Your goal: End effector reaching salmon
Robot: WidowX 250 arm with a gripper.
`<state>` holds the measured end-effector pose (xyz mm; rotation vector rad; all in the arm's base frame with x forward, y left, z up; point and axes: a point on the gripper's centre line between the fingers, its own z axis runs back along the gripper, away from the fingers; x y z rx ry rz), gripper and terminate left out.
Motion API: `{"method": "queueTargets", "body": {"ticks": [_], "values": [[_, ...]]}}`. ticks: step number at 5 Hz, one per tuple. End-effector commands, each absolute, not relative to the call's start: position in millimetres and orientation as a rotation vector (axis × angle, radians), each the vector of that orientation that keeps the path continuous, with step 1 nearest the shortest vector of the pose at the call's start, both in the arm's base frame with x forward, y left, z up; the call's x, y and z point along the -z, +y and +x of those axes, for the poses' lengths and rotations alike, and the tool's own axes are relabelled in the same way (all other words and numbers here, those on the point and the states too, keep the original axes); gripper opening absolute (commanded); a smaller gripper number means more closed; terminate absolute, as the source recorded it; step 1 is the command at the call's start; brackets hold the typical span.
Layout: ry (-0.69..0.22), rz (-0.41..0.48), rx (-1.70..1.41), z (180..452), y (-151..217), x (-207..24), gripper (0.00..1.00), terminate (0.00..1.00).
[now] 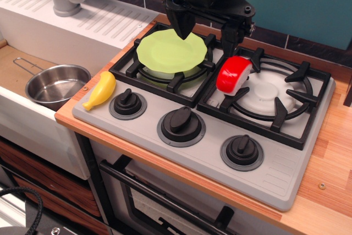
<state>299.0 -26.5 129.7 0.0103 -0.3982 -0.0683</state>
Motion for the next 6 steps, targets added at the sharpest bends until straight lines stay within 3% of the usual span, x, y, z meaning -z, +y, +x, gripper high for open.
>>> {"method": "queueTargets", "body": {"ticks": [1,2,4,6], "values": [[-0.398,0.01,0.068,299.0,-26.5,-129.7,1.0,0.0],[-0.407,0.026,0.109,308.6,-10.3,-128.5,1.0,0.0],[-0.348,0.039,0.008,325.4,-36.2,-146.6,1.0,0.0],[-0.348,0.028,-0.019,335.5,-43.0,-148.4,1.0,0.0]]}}
